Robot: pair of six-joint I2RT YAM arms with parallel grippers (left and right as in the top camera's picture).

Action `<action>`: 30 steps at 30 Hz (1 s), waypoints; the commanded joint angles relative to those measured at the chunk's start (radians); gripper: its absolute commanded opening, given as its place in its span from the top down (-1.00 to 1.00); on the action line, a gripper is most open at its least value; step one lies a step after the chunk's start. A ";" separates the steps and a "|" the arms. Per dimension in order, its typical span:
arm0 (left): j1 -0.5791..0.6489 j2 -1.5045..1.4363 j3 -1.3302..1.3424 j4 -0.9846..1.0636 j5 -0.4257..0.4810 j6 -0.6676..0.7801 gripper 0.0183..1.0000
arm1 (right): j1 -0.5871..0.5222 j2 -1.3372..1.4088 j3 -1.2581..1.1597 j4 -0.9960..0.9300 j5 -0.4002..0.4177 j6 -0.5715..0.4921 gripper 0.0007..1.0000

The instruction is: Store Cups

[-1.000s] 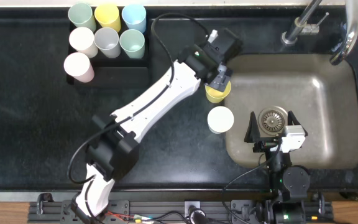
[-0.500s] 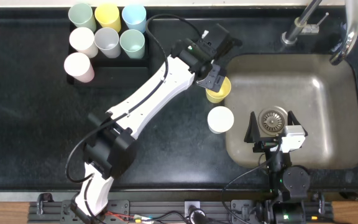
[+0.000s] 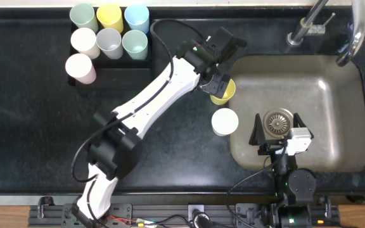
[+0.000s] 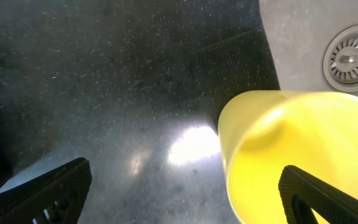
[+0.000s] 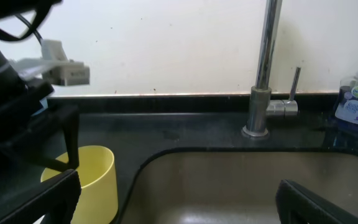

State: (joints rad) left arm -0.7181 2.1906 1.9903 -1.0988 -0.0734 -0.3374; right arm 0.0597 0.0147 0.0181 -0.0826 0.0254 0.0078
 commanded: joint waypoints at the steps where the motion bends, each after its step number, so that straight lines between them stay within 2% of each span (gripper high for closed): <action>1: 0.005 0.043 0.025 0.018 0.022 -0.007 -0.93 | -0.001 -0.010 -0.014 0.005 -0.006 0.008 -1.00; 2: 0.005 0.045 0.025 0.023 0.021 -0.007 -0.88 | -0.001 -0.010 -0.014 0.005 -0.006 0.008 -0.99; 5: 0.005 0.045 0.025 0.024 0.021 -0.007 -0.38 | -0.001 -0.010 -0.014 0.005 -0.006 0.008 -0.99; 7: 0.006 0.045 0.025 0.026 0.021 -0.007 0.24 | -0.001 -0.010 -0.014 0.005 -0.006 0.008 -0.99; 8: 0.006 0.045 0.025 0.027 0.021 -0.007 0.45 | -0.001 -0.010 -0.014 0.005 -0.006 0.008 -0.99; 9: 0.006 0.045 0.025 0.031 0.021 -0.007 0.86 | -0.001 -0.010 -0.014 0.005 -0.006 0.008 -0.99; 10: 0.006 0.045 0.025 0.032 0.022 -0.007 0.96 | -0.001 -0.010 -0.014 0.005 -0.006 0.008 -1.00; 21: 0.017 -0.016 0.094 0.036 0.063 -0.024 0.96 | -0.001 -0.010 -0.014 0.005 -0.006 0.008 -0.99; 24: 0.067 -0.095 0.099 -0.034 0.053 -0.169 0.96 | -0.001 -0.010 -0.014 0.005 -0.006 0.008 -0.99; 27: 0.172 -0.199 0.098 -0.184 0.059 -0.418 0.96 | -0.001 -0.010 -0.014 0.005 -0.006 0.008 -0.99; 30: 0.290 -0.289 0.095 -0.338 0.070 -0.560 0.96 | -0.001 -0.010 -0.014 0.005 -0.006 0.008 -1.00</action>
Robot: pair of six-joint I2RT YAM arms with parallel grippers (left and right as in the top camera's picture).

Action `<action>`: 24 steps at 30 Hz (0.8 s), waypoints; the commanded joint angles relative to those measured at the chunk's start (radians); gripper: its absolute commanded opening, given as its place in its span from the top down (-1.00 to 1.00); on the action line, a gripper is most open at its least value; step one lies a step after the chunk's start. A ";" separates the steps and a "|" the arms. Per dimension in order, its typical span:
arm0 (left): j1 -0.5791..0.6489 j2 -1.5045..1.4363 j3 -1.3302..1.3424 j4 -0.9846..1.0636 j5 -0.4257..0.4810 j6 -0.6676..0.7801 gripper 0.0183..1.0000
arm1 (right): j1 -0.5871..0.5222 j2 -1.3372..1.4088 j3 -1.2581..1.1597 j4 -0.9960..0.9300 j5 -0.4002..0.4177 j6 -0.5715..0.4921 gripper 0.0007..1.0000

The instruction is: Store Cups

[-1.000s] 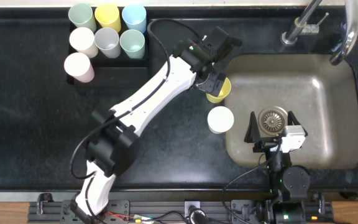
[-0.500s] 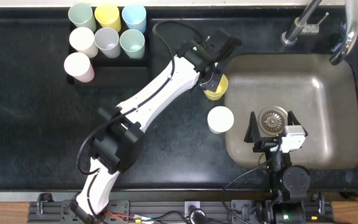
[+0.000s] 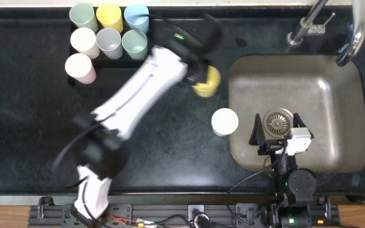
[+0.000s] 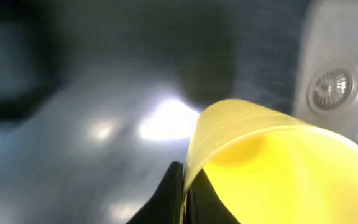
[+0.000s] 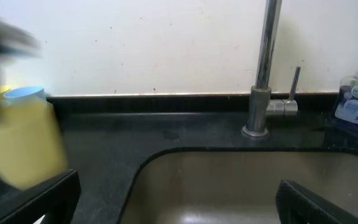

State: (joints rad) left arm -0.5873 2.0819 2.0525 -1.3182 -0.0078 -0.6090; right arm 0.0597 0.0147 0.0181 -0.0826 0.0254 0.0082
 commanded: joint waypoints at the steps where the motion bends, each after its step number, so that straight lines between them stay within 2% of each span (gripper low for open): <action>1: 0.201 -0.210 0.031 -0.166 -0.005 -0.324 0.96 | -0.001 -0.010 -0.014 0.005 -0.006 0.007 -0.99; 4: 0.303 -0.272 0.031 -0.262 -0.048 -0.426 0.96 | -0.001 -0.010 -0.014 0.005 -0.006 0.007 -0.99; 11: 0.472 -0.293 0.011 -0.237 -0.050 -0.476 0.96 | -0.001 -0.010 -0.014 0.005 -0.006 0.007 -0.99; 13: 0.493 -0.293 -0.023 -0.217 -0.062 -0.521 0.96 | -0.001 -0.010 -0.014 0.005 -0.006 0.007 -0.99; 19: 0.517 -0.289 -0.156 -0.089 -0.096 -0.540 0.96 | -0.001 -0.010 -0.014 0.005 -0.006 0.007 -0.99; 24: 0.514 -0.283 -0.237 -0.033 -0.122 -0.681 0.96 | -0.001 -0.010 -0.014 0.005 -0.006 0.007 -0.99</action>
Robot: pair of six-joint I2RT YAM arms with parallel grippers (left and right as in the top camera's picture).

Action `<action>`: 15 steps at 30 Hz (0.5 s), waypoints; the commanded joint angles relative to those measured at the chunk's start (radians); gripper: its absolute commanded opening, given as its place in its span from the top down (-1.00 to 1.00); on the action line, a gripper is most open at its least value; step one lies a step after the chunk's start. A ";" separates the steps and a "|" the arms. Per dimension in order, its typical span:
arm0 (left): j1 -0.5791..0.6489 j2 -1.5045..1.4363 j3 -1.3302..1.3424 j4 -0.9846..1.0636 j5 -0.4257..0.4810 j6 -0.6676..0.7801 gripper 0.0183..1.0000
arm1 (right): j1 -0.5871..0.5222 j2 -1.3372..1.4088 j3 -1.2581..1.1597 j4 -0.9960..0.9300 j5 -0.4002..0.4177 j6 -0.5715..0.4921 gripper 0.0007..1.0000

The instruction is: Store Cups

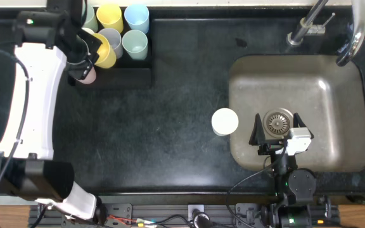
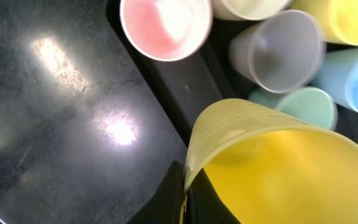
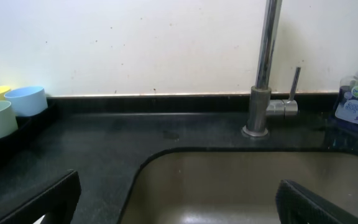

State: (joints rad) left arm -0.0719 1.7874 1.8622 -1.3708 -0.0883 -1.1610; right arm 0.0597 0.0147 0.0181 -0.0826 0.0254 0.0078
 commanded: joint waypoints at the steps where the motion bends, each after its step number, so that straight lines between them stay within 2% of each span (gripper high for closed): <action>1: -0.002 0.012 -0.060 0.027 -0.041 -0.155 0.96 | -0.001 -0.010 -0.014 0.005 -0.006 0.008 -0.99; 15: -0.027 0.089 -0.094 0.042 -0.063 -0.253 0.96 | -0.001 -0.010 -0.014 0.005 -0.006 0.008 -0.99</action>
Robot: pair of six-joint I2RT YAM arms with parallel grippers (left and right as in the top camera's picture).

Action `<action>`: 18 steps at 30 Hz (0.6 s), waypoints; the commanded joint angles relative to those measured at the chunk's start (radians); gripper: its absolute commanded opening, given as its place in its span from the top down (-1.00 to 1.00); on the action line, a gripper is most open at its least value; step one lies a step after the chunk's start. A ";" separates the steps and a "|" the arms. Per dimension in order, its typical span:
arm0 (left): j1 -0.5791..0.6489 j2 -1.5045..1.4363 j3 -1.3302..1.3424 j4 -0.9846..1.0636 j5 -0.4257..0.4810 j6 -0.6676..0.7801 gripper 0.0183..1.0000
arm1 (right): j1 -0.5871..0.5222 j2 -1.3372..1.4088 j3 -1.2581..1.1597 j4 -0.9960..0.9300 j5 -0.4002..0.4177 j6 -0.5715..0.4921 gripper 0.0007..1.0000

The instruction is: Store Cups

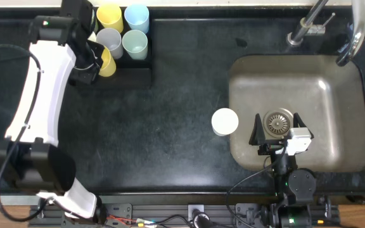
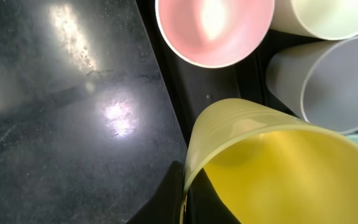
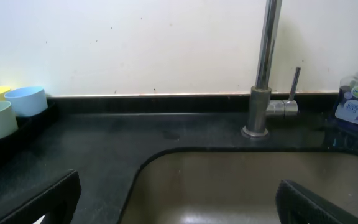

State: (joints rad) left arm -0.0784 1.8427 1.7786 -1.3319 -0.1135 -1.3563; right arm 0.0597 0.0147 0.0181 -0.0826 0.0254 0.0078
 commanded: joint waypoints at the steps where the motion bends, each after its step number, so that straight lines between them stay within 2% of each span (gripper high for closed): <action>1: -0.023 0.042 -0.011 0.004 -0.040 -0.065 0.96 | -0.001 -0.010 -0.014 0.005 -0.006 0.008 -0.99; 18: -0.024 0.145 -0.011 0.046 -0.038 -0.066 0.96 | -0.001 -0.010 -0.014 0.005 -0.006 0.008 -0.99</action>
State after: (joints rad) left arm -0.0994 1.9640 1.7737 -1.2858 -0.1249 -1.4078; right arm 0.0597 0.0147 0.0181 -0.0826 0.0250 0.0078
